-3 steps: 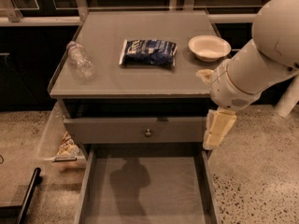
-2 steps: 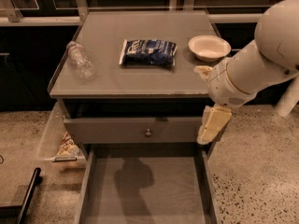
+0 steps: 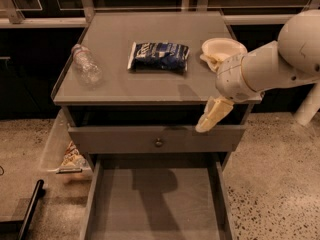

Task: Place blue chip bag into middle drawer

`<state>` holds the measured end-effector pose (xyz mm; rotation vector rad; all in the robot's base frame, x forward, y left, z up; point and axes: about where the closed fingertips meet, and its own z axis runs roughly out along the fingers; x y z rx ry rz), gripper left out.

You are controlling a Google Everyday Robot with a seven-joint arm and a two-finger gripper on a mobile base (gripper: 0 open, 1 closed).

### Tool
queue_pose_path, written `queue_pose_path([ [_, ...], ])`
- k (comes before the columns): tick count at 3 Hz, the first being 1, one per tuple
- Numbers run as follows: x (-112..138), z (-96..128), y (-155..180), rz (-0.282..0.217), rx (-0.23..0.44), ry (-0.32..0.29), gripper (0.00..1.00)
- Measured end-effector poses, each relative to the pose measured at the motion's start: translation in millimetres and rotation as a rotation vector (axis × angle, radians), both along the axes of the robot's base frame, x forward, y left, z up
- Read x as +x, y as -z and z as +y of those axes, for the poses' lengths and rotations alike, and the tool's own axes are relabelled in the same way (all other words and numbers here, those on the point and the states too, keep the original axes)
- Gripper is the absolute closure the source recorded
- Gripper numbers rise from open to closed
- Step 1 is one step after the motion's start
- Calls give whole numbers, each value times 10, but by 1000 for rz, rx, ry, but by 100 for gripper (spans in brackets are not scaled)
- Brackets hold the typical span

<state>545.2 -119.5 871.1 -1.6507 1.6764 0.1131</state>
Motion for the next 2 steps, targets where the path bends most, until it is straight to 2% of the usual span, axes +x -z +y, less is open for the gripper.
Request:
queue_pose_path([
  [1, 269, 60, -40, -22, 117, -38, 0],
  [2, 508, 140, -301, -12, 226, -99, 0],
])
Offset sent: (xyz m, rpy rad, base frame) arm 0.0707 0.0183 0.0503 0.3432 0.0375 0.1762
